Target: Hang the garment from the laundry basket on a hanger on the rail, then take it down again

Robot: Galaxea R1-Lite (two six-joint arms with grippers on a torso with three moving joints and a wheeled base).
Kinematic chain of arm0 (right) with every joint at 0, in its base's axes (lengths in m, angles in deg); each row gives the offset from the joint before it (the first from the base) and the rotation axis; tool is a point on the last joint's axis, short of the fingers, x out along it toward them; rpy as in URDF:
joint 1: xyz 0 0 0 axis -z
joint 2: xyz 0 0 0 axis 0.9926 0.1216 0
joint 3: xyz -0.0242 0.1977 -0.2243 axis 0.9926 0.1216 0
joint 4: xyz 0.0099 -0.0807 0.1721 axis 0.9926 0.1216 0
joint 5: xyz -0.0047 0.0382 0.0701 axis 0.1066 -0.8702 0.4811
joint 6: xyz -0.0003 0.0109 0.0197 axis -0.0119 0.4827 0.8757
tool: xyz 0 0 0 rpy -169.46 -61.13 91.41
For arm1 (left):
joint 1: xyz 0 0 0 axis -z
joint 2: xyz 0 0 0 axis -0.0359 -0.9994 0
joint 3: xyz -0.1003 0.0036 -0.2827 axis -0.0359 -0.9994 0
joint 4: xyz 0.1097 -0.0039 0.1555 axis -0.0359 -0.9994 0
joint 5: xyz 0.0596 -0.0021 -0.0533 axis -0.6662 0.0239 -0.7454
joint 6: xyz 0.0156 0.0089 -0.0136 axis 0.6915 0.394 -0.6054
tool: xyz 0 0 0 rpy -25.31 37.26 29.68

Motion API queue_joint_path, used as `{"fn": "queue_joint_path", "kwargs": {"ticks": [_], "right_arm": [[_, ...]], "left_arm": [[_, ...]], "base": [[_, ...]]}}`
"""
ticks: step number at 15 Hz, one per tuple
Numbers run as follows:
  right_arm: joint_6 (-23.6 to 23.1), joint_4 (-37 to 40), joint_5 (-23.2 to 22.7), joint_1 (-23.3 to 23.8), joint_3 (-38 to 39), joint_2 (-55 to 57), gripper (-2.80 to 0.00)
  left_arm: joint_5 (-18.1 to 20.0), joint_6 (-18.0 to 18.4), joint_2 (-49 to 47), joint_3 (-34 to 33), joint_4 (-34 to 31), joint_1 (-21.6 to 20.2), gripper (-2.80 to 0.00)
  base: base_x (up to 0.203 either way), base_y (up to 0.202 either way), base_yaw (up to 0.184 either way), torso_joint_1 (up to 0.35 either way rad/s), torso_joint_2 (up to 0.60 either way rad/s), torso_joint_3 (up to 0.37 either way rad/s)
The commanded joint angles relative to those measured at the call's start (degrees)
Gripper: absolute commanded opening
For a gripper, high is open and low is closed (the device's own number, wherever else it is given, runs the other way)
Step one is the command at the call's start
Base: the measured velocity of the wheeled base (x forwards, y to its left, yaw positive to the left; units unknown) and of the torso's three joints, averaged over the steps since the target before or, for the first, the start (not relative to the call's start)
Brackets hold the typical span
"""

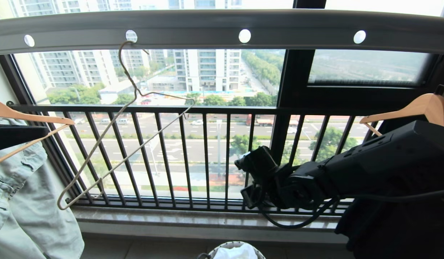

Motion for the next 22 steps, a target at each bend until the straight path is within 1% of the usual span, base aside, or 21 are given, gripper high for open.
{"fn": "queue_joint_path", "kwargs": {"ticks": [1,3,4,5,10,12,14,15,17,18,19,22], "right_arm": [[0.0,-0.1,0.3,0.0,0.4,-1.4,-2.8],[0.0,-0.1,0.8,0.0,1.5,-4.8,-2.8],[0.1,-0.1,1.2,-0.1,3.2,-8.0,-2.8],[0.0,-0.1,2.0,-0.1,4.7,-11.0,-2.8],[-2.7,3.0,9.0,-0.4,10.4,-29.4,-2.8],[-3.1,4.8,12.0,-0.9,13.5,-36.9,-2.8],[-3.4,5.6,13.3,-0.4,17.1,-45.1,-2.8],[-3.7,5.8,13.5,0.9,18.5,-48.5,-2.8],[-4.8,6.0,13.8,6.6,20.6,-55.6,-2.8],[-5.3,6.4,13.9,9.6,21.4,-58.8,-2.8],[-6.0,7.4,14.0,12.3,21.9,-62.7,-2.8],[-8.7,9.8,14.4,20.2,22.4,-74.6,-2.8]], "left_arm": [[2.9,-0.3,4.2,-3.3,-0.1,0.0,-2.8],[6.1,-0.5,6.6,-6.4,0.0,0.0,-2.8],[7.8,-1.2,7.7,-8.1,0.1,0.1,-2.8],[8.6,-3.3,8.4,-9.5,0.3,0.0,-2.8],[9.3,-4.1,15.1,-12.3,0.2,0.3,-2.8],[13.8,-4.5,18.9,-13.6,0.0,0.6,-2.8],[17.2,-4.7,21.0,-16.1,0.0,0.7,-2.8],[17.3,-4.8,21.4,-17.1,0.1,0.6,-2.8],[16.6,-4.9,22.6,-17.2,0.3,0.6,-2.8],[15.8,-4.9,23.2,-17.0,0.4,-0.1,-2.8],[15.1,-4.9,23.6,-16.5,0.5,-2.3,-2.8],[12.0,-4.6,26.6,-15.0,0.5,-6.8,-2.8]], "base": [[0.0,0.0,0.0,0.0,0.0,0.0],[0.0,0.0,0.0,0.0,0.0,0.0],[0.0,0.0,0.0,0.0,0.0,0.0],[0.0,0.0,0.0,0.0,0.0,0.0],[0.0,0.0,0.0,0.0,0.0,0.0],[0.0,0.0,0.0,0.0,0.0,0.0],[0.0,0.0,0.0,0.0,0.0,0.0],[0.0,0.0,0.0,0.0,0.0,0.0],[0.0,0.0,0.0,0.0,0.0,0.0],[0.0,0.0,0.0,0.0,0.0,0.0],[0.0,0.0,0.0,0.0,0.0,0.0],[0.0,0.0,0.0,0.0,0.0,0.0]]}}
